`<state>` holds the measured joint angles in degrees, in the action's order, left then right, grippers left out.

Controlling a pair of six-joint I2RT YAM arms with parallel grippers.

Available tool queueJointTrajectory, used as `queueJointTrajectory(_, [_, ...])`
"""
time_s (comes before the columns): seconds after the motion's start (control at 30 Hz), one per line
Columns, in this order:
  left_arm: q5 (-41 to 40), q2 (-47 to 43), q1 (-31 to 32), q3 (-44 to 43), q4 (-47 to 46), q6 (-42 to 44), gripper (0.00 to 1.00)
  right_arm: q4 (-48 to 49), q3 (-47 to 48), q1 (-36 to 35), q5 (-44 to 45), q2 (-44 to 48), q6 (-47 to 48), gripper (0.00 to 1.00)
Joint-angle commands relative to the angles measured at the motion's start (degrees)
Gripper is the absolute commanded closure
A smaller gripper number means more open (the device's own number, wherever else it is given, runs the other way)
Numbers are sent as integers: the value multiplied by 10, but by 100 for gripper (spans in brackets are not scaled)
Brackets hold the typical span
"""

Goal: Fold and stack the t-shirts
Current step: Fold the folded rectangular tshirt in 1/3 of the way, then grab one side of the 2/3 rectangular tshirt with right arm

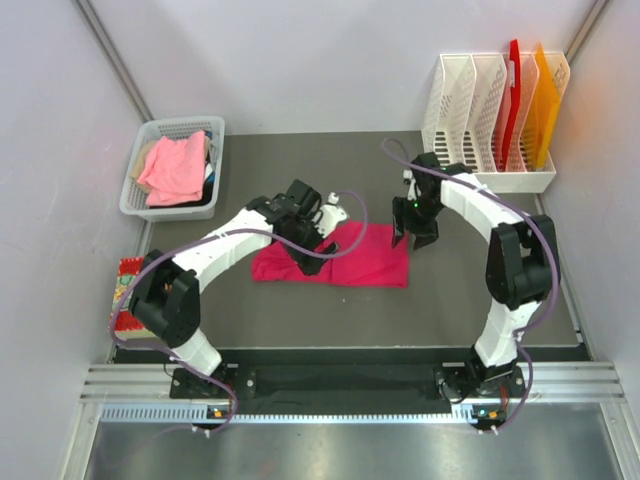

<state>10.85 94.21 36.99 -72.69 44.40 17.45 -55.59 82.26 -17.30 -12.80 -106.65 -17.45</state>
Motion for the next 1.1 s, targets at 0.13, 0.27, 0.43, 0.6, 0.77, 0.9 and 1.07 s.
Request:
queueJointTrajectory(0.13, [-28, -23, -45, -64, 25, 21, 13, 36, -14, 47, -5, 22, 16, 41])
queueJointTrajectory(0.27, [-8, -21, -75, -85, 43, 24, 18, 86, -32, 55, -33, -5, 13, 42])
queueJointTrajectory(0.43, [3, -23, -120, -83, 69, 35, 25, 124, -46, 56, -75, -30, 1, 43])
queueJointTrajectory(0.6, [-1, -32, -142, -72, 75, 40, 27, 160, -76, 57, -111, -40, -10, 46])
queueJointTrajectory(0.77, [-5, -39, -149, -69, 74, 42, 26, 210, -138, 57, -151, -41, -34, 52])
queueJointTrajectory(0.9, [-5, -39, -155, -72, 78, 42, 26, 261, -173, 57, -175, -47, -50, 57])
queueJointTrajectory(1.07, [-11, -40, -156, -75, 89, 44, 25, 276, -185, 59, -185, -49, -53, 84])
